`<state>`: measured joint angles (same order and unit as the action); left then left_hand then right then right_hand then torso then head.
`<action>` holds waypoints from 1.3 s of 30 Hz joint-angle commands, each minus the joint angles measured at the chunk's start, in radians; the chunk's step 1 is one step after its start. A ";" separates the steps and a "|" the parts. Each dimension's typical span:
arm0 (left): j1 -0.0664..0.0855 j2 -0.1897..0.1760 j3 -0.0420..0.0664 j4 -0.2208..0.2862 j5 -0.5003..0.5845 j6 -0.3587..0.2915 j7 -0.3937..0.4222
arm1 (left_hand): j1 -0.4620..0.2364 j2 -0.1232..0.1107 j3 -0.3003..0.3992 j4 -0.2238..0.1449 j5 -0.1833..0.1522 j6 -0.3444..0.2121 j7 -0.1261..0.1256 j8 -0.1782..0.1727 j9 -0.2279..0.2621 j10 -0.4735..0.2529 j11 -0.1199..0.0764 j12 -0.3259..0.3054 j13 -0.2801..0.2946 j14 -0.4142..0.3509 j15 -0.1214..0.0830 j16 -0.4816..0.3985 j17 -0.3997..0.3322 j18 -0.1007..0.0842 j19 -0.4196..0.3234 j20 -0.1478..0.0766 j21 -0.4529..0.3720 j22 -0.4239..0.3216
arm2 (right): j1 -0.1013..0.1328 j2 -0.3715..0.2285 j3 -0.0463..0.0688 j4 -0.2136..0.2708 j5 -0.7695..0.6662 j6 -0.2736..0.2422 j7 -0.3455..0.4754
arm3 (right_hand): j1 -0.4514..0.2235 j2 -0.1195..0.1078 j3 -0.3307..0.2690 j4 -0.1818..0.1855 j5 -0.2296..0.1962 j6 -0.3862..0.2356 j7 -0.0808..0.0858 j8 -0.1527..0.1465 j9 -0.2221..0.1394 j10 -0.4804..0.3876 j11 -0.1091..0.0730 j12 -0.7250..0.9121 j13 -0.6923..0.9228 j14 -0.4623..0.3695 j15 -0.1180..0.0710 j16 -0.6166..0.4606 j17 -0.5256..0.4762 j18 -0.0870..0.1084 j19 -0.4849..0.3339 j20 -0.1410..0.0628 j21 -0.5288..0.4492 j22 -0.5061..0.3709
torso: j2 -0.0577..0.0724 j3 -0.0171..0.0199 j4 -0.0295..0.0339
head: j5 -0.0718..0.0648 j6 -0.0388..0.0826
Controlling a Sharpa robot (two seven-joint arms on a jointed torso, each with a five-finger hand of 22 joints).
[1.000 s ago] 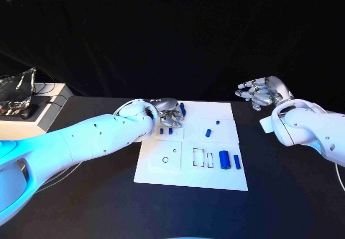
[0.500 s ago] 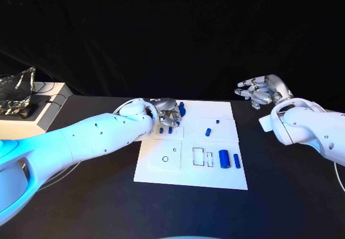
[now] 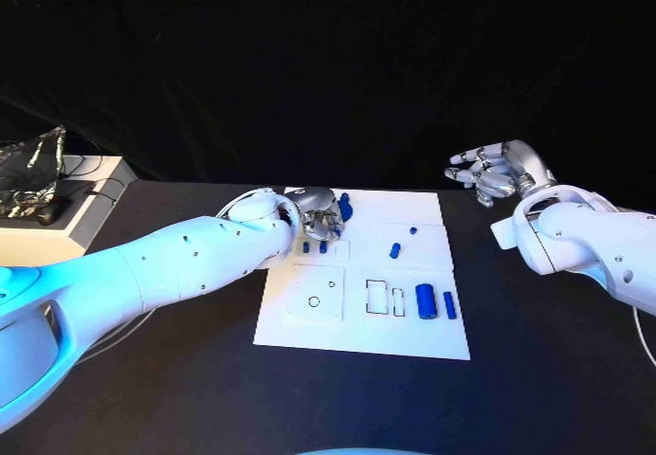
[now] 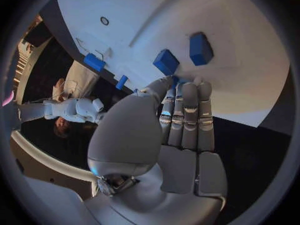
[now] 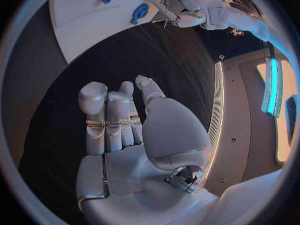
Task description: Assemble the parts on the task board
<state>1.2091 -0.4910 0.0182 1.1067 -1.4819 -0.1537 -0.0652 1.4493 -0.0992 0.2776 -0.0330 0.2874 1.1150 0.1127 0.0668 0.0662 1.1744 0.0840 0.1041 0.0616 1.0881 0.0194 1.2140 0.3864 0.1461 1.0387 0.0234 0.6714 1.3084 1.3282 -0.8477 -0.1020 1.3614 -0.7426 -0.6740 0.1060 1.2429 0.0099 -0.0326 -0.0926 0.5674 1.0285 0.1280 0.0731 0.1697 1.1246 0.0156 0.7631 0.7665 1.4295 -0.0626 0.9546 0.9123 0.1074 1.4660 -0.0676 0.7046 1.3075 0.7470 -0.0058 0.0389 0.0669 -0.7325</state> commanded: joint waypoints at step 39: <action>-0.009 -0.036 0.011 0.034 0.167 -0.067 0.032 | -0.012 0.047 0.073 -0.063 0.000 0.058 0.011 -0.005 0.000 0.099 -0.019 -0.040 0.003 0.061 -0.023 -0.002 0.032 0.023 0.006 -0.012 0.087 0.014 | -0.001 -0.002 0.000 0.006 -0.006 -0.004 0.014 | -0.007 -0.007 0.004 -0.001 0.004 0.007 0.005 -0.003 0.000 -0.005 -0.004 0.011 -0.006 0.007 0.000 -0.007 0.006 -0.001 0.033 -0.008 0.001 0.090 | -0.001 0.0003 0.0004 | -0.002 0.001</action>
<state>1.1997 -0.5249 0.0282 1.1341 -1.3886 -0.2129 -0.0484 1.4440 -0.0542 0.3454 -0.0953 0.2835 1.1777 0.1180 0.0629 0.0660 1.2774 0.0630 0.0646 0.0641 1.1436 -0.0036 1.2168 0.4164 0.1554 1.0511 0.0110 0.7526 1.3081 1.3279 -0.8493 -0.1019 1.3655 -0.7432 -0.6764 0.1071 1.2429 0.0100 -0.0327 -0.0925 0.5674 1.0332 0.1315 0.0731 0.1699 1.1229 0.0138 0.7681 0.7615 1.4294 -0.0625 0.9486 0.9170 0.1073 1.4660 -0.0675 0.7047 1.3080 0.7462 -0.0053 0.0391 0.0660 -0.7314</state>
